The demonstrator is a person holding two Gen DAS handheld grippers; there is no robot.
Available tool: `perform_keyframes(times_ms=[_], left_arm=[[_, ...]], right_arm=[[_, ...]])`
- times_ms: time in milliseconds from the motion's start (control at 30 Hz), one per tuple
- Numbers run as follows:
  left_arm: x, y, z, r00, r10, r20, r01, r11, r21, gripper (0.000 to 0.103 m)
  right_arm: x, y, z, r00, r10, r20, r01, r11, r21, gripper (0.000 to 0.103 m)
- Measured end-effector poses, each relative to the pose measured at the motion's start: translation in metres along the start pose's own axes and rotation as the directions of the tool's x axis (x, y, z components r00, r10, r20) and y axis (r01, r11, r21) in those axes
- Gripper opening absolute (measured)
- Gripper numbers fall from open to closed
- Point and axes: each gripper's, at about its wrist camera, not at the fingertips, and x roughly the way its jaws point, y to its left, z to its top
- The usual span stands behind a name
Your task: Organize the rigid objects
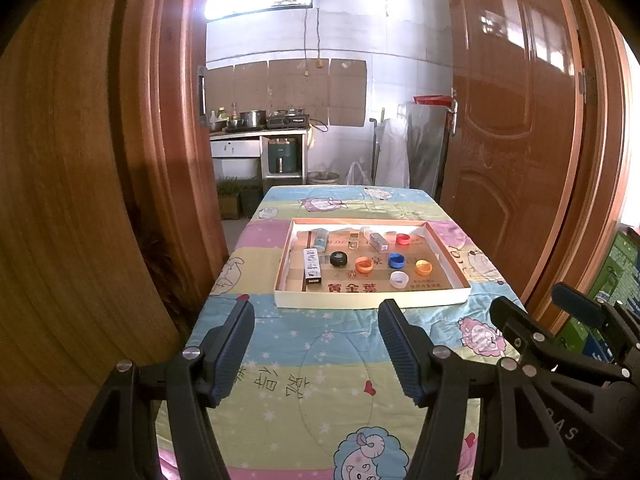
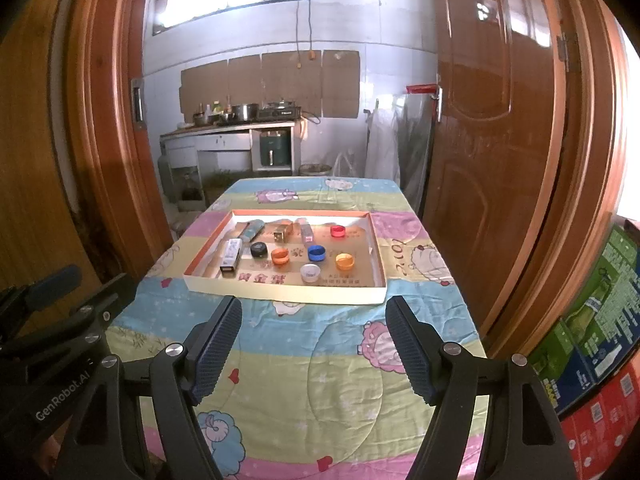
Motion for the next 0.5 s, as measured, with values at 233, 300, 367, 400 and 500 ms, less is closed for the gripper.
perform_keyframes(times_ms=[233, 300, 367, 400, 500], left_arm=[[-0.0012, 0.0008, -0.0002, 1.0, 0.001, -0.001, -0.001, 1.0, -0.001, 0.065], [-0.0012, 0.0004, -0.0004, 1.0, 0.0, -0.002, 0.0, 1.0, 0.0, 0.065], [-0.0018, 0.0014, -0.0006, 1.0, -0.001, -0.003, 0.001, 1.0, 0.0, 0.065], [-0.0018, 0.0014, -0.0007, 1.0, -0.001, -0.003, 0.001, 1.0, 0.0, 0.065], [-0.0017, 0.0013, -0.0009, 1.0, -0.001, -0.003, 0.001, 1.0, 0.001, 0.065]], right_arm=[[-0.0008, -0.0004, -0.0004, 1.0, 0.001, 0.0, -0.001, 1.0, 0.0, 0.076], [-0.0007, -0.0003, -0.0004, 1.0, 0.0, 0.0, 0.0, 1.0, 0.0, 0.076], [-0.0004, 0.0002, -0.0003, 1.0, 0.001, 0.001, -0.001, 1.0, 0.0, 0.076], [-0.0004, 0.0002, -0.0004, 1.0, 0.001, 0.0, -0.001, 1.0, 0.0, 0.076], [-0.0008, 0.0001, -0.0007, 1.0, 0.001, 0.0, -0.001, 1.0, 0.0, 0.076]])
